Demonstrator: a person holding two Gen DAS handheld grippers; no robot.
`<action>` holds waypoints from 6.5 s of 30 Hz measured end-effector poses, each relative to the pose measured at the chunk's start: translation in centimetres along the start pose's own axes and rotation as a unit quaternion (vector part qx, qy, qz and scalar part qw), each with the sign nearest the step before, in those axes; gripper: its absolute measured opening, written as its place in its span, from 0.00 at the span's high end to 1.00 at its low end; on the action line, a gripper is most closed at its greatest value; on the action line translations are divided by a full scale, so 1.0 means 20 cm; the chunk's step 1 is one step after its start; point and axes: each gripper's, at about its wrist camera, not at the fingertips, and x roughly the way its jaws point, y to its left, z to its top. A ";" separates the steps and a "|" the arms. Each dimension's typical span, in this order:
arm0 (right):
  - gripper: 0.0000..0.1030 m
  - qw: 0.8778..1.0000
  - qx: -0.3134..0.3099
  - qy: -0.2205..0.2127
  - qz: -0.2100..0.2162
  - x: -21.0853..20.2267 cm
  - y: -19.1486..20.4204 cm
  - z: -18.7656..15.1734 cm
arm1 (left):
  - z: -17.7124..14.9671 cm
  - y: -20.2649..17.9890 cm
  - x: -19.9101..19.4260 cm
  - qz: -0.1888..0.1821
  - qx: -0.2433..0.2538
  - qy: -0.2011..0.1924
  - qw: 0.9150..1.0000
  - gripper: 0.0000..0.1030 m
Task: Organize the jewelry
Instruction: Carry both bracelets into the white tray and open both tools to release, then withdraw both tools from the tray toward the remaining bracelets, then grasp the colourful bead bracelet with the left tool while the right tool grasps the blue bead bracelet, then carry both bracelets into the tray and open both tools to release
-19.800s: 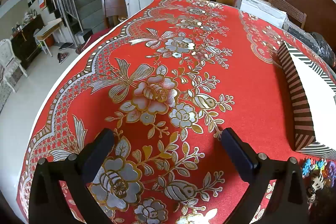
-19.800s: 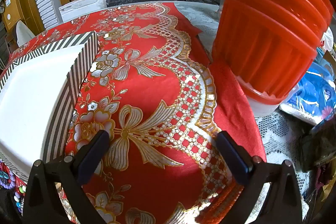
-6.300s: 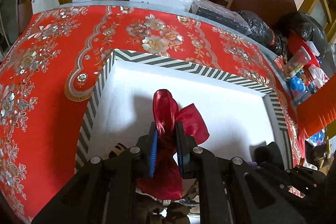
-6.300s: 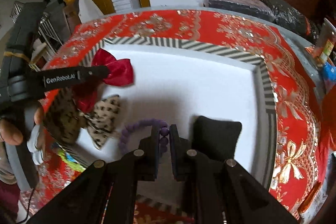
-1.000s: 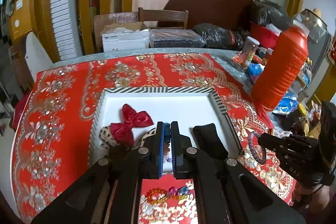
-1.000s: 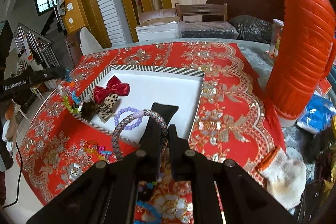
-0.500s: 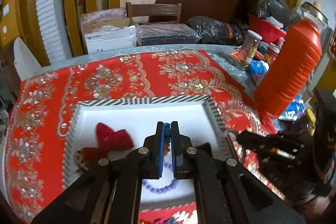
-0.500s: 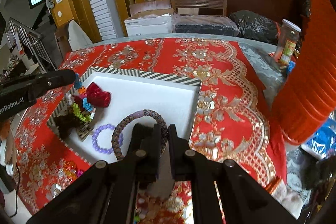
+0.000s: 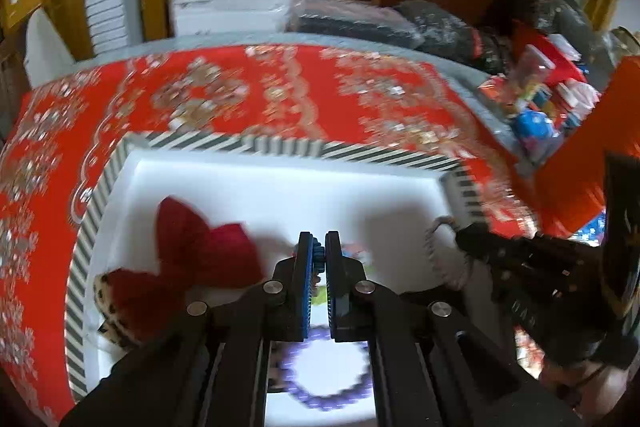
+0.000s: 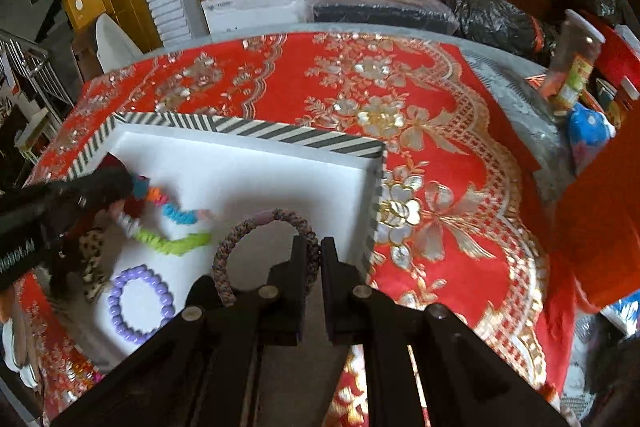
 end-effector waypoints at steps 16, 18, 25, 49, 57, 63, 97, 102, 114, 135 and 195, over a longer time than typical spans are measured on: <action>0.80 1.000 0.013 -0.011 -0.009 -0.02 -0.01 0.00 | -0.08 0.03 -0.07 0.012 -0.003 -0.015 1.000 0.77; 0.76 1.000 0.007 -0.020 -0.001 -0.10 0.01 -0.03 | -0.10 0.01 -0.11 0.018 0.002 -0.020 1.000 0.77; 0.58 0.998 0.003 -0.056 0.005 -0.37 0.04 -0.22 | -0.20 -0.04 -0.28 0.038 0.017 -0.050 0.998 0.77; 0.47 0.996 0.017 -0.090 0.024 -0.87 0.20 -0.81 | -0.73 -0.16 -0.80 0.072 0.031 -0.108 0.991 0.77; 0.47 0.994 0.010 -0.105 0.030 -0.98 0.24 -0.87 | -0.81 -0.17 -0.89 0.070 0.032 -0.114 0.990 0.77; 0.46 0.994 0.004 -0.107 0.029 -1.02 0.26 -0.90 | -0.84 -0.18 -0.91 0.068 0.033 -0.114 0.991 0.77; 0.85 0.999 -0.024 -0.020 0.003 -0.59 0.16 -1.13 | -0.83 0.13 -0.72 -0.024 -0.076 -0.015 0.997 0.77; 0.91 1.000 -0.002 -0.019 0.008 -0.61 0.08 -1.12 | -0.81 0.01 -0.65 -0.057 -0.054 0.003 0.997 0.73; 0.91 1.000 0.012 -0.010 0.020 -0.60 0.03 -1.12 | -0.68 -0.38 -0.26 -0.077 0.038 0.084 0.993 0.70; 0.91 0.997 0.026 -0.062 0.041 -0.77 0.01 -1.03 | -0.57 -0.28 -0.50 -0.110 -0.015 0.018 0.994 0.98; 0.92 0.996 -0.019 -0.058 0.063 -0.28 0.21 0.13 | 0.21 -0.01 -0.02 -0.017 -0.020 -0.010 1.000 0.98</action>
